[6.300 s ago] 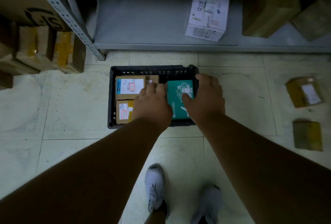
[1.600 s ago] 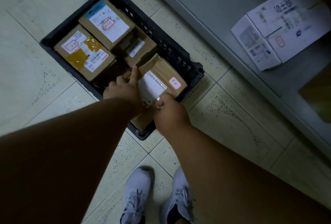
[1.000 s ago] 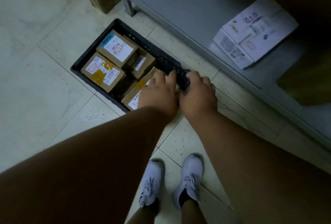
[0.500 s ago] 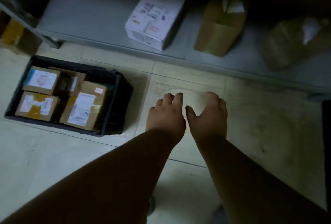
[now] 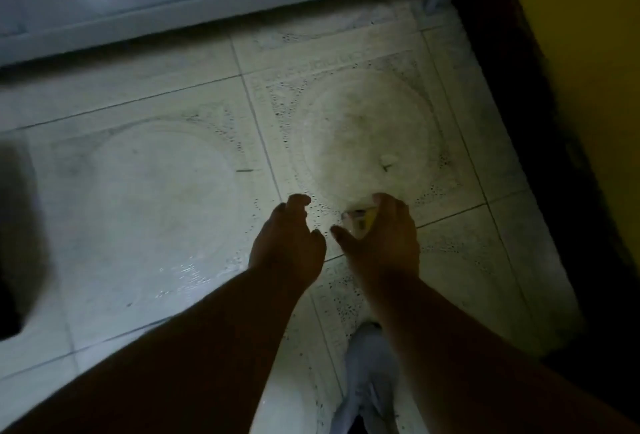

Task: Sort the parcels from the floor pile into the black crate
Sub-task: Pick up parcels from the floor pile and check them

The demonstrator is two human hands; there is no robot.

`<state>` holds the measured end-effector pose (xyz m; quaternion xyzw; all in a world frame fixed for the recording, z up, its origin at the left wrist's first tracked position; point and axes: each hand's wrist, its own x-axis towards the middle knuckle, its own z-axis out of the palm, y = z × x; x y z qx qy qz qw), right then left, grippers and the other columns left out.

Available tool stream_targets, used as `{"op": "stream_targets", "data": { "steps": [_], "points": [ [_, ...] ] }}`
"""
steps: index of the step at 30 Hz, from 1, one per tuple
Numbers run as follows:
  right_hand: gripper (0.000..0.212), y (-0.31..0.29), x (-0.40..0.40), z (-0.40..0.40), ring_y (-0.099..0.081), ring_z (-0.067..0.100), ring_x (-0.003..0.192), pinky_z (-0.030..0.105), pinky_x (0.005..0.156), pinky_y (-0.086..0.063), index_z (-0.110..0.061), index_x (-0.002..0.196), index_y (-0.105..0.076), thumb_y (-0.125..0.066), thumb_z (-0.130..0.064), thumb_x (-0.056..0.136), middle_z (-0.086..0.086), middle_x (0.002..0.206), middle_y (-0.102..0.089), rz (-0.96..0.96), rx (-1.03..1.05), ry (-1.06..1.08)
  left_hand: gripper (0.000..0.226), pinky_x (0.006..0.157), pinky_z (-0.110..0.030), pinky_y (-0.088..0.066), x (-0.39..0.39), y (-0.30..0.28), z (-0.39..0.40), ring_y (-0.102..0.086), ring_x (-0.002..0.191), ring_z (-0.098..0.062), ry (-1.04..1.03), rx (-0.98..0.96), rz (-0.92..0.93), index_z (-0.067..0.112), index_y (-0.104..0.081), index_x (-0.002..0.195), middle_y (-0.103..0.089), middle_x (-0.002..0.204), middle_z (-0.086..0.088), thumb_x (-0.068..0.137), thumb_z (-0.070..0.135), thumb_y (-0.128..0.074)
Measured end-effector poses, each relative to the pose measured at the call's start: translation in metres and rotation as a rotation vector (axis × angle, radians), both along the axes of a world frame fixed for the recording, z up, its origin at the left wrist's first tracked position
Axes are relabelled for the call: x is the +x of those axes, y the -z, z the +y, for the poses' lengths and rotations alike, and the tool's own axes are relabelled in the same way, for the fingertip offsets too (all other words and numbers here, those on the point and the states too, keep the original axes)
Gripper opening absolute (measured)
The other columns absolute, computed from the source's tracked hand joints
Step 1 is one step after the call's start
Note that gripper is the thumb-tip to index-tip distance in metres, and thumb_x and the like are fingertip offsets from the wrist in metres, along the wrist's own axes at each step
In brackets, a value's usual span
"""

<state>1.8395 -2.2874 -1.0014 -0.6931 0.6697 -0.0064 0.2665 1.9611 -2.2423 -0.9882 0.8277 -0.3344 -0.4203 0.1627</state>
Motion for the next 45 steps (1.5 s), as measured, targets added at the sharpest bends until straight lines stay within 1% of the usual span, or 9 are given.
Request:
{"op": "stream_targets", "data": {
  "steps": [9, 12, 15, 19, 24, 33, 38, 42, 45],
  "points": [
    [0.113, 0.137, -0.068, -0.014, -0.02, 0.038, 0.145, 0.056, 0.109, -0.031, -0.025, 0.153, -0.004, -0.062, -0.075, 0.069, 0.01, 0.159, -0.021, 0.25, 0.143, -0.102, 0.036, 0.075, -0.023, -0.043, -0.068, 0.12, -0.037, -0.059, 0.095, -0.015, 0.112, 0.089, 0.131, 0.017, -0.054, 0.126, -0.062, 0.113, 0.0, 0.09, 0.013, -0.056],
    [0.117, 0.165, -0.067, -0.013, -0.034, 0.039, 0.136, 0.058, 0.101, -0.035, -0.03, 0.15, 0.003, -0.063, -0.076, 0.065, 0.014, 0.153, -0.027, 0.21, 0.171, 0.016, 0.014, 0.066, -0.023, -0.043, -0.073, 0.145, -0.044, -0.056, 0.077, -0.008, 0.118, 0.119, 0.101, 0.019, -0.06, 0.104, -0.057, 0.085, 0.008, 0.093, 0.019, -0.05],
    [0.107, 0.177, -0.062, -0.016, -0.048, 0.035, 0.117, 0.052, 0.09, -0.043, -0.026, 0.15, -0.002, -0.069, -0.059, 0.073, 0.012, 0.136, -0.042, 0.167, 0.118, 0.025, 0.024, 0.053, -0.025, -0.041, -0.076, 0.149, -0.051, -0.058, 0.061, -0.013, 0.02, 0.106, 0.226, 0.018, -0.061, 0.074, -0.061, 0.066, 0.001, 0.092, 0.029, -0.05],
    [0.105, 0.17, -0.056, -0.02, -0.048, 0.034, 0.114, 0.048, 0.086, -0.045, -0.021, 0.15, -0.001, -0.07, -0.051, 0.077, 0.015, 0.132, -0.043, 0.226, 0.049, -0.007, 0.012, 0.055, -0.026, -0.047, -0.074, 0.142, -0.055, -0.061, 0.074, -0.014, -0.236, 0.17, 0.504, 0.029, -0.054, 0.085, -0.063, 0.082, 0.002, 0.092, 0.02, -0.058],
    [0.125, 0.105, -0.036, -0.039, -0.048, 0.035, 0.118, 0.053, 0.093, -0.048, -0.03, 0.15, 0.0, -0.082, -0.057, 0.06, 0.014, 0.137, -0.039, 0.001, 0.017, 0.2, 0.04, 0.091, -0.047, -0.052, -0.054, 0.107, -0.056, -0.06, 0.109, -0.027, -0.323, 0.067, 0.465, 0.028, -0.047, 0.13, -0.058, 0.126, -0.005, 0.092, 0.019, -0.054],
    [0.093, -0.068, 0.055, -0.041, -0.063, 0.01, 0.093, 0.025, 0.064, -0.056, -0.031, 0.135, -0.028, -0.074, -0.041, 0.055, -0.011, 0.108, -0.06, -0.792, 0.226, 0.437, 0.05, 0.101, -0.052, -0.044, 0.074, -0.048, -0.019, -0.056, 0.115, -0.035, -0.297, 0.013, 0.234, 0.01, -0.056, 0.123, -0.06, 0.126, -0.013, 0.1, 0.049, -0.035],
    [0.071, -0.165, 0.13, -0.036, -0.066, 0.022, 0.096, 0.038, 0.073, -0.059, -0.028, 0.126, -0.032, -0.072, -0.023, 0.068, 0.003, 0.11, -0.061, -0.975, 0.454, 0.419, 0.05, 0.082, -0.044, -0.055, 0.162, -0.149, 0.005, -0.067, 0.096, -0.027, -0.632, 0.02, 0.564, 0.016, -0.062, 0.105, -0.068, 0.107, -0.006, 0.09, 0.061, -0.048],
    [0.058, -0.237, 0.196, -0.023, -0.071, 0.025, 0.094, 0.039, 0.07, -0.061, -0.023, 0.129, -0.04, -0.066, -0.021, 0.078, 0.011, 0.11, -0.068, -1.06, 0.568, 0.347, 0.061, 0.096, -0.053, -0.047, 0.236, -0.213, 0.041, -0.064, 0.112, -0.03, -0.484, -0.146, 0.891, 0.03, -0.065, 0.123, -0.067, 0.123, -0.008, 0.088, 0.071, -0.034],
    [0.04, -0.284, 0.254, 0.002, -0.068, 0.028, 0.1, 0.046, 0.079, -0.057, -0.019, 0.123, -0.053, -0.056, -0.035, 0.086, 0.009, 0.108, -0.069, -1.014, 0.687, 0.225, 0.053, 0.088, -0.052, -0.051, 0.282, -0.254, 0.067, -0.065, 0.107, -0.035, -0.475, -0.264, 0.875, 0.022, -0.067, 0.118, -0.067, 0.119, -0.014, 0.093, 0.061, -0.043]
  ]
}}
